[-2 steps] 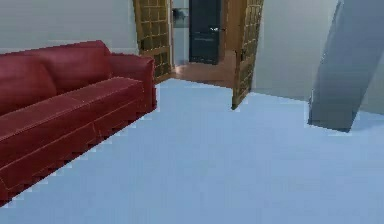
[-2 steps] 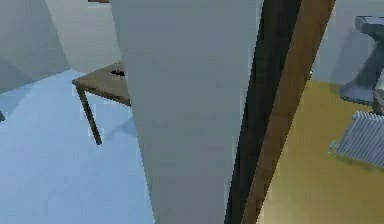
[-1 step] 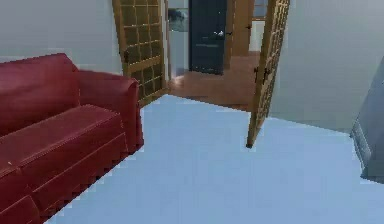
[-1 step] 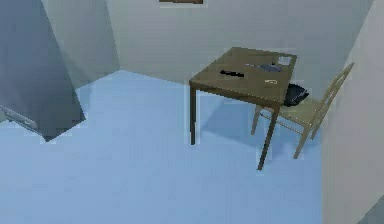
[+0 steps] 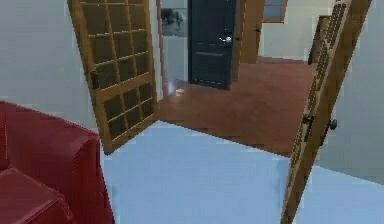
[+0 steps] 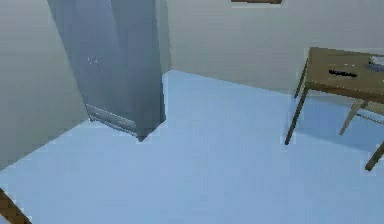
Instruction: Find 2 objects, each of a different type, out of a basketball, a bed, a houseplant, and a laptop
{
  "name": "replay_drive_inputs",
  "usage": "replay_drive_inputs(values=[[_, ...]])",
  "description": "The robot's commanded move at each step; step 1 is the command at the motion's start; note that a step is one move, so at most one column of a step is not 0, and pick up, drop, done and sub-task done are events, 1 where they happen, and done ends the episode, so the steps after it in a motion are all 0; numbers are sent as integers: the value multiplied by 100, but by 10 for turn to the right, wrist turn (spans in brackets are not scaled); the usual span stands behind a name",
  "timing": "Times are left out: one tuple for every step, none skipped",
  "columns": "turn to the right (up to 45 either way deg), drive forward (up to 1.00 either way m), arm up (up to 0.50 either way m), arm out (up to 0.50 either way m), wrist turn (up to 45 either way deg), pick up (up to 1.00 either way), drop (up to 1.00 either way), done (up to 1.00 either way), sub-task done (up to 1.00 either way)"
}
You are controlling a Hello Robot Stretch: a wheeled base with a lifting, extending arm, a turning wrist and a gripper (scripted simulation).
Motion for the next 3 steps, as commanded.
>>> replay_drive_inputs(values=[[0,100,0,0,0,0,0,0,0],[30,0,0,0,0,0,0,0,0],[0,100,0,0,0,0,0,0,0]])
